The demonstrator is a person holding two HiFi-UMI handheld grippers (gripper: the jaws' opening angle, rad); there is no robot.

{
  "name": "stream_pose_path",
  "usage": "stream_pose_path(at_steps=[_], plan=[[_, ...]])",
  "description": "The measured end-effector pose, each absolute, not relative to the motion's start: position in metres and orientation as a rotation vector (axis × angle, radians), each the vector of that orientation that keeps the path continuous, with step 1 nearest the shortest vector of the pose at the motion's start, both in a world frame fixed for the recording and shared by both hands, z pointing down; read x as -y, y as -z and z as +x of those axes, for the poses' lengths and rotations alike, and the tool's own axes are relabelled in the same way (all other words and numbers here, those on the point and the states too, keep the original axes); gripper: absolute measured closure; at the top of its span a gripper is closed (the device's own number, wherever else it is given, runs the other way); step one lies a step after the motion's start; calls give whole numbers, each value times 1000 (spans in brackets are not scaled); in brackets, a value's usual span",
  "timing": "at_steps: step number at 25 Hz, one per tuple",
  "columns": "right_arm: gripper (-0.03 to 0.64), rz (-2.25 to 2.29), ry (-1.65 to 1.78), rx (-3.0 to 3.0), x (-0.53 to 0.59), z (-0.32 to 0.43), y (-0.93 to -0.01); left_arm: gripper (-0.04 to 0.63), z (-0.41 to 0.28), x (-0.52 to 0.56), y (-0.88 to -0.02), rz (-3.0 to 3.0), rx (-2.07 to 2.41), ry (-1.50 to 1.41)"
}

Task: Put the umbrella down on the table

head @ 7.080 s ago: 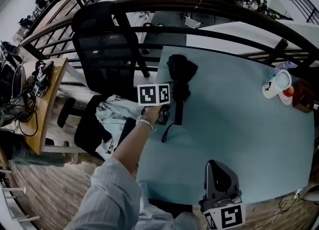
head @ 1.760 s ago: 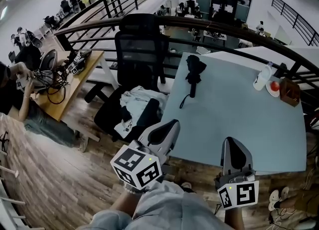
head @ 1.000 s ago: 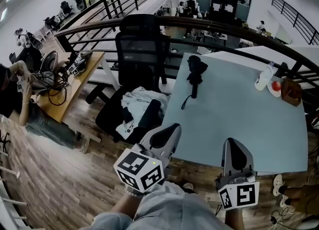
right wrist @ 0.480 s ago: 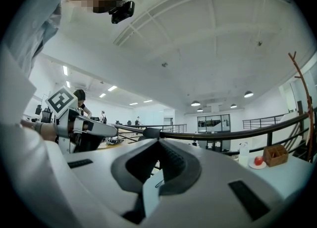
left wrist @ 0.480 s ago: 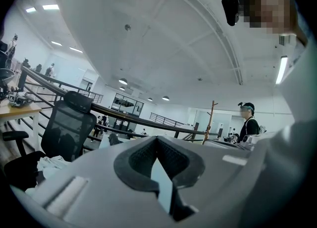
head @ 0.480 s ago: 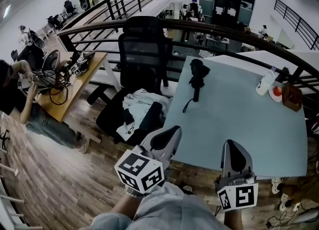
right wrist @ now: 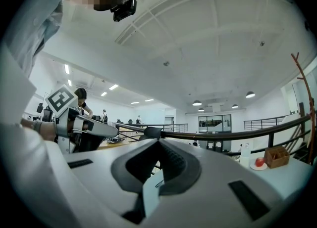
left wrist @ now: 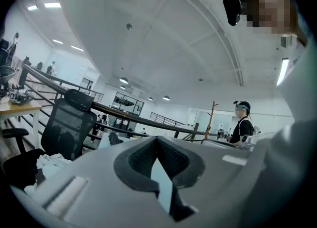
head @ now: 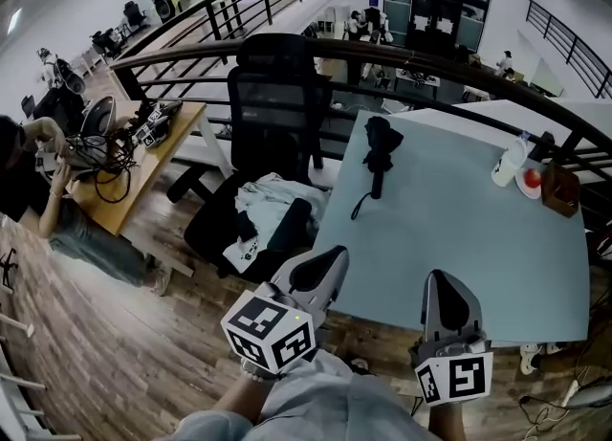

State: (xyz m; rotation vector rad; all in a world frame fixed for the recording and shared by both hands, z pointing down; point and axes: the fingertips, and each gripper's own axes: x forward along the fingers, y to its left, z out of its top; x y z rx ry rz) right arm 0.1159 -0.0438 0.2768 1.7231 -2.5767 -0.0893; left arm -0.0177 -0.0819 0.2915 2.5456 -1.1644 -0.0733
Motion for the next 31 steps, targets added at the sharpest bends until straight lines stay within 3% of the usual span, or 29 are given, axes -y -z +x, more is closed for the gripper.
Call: stream_pose_path(at_steps=[31], plan=[[626, 1706, 83, 2562, 43, 111, -283, 591, -17, 81, -297, 2559, 1141, 55]])
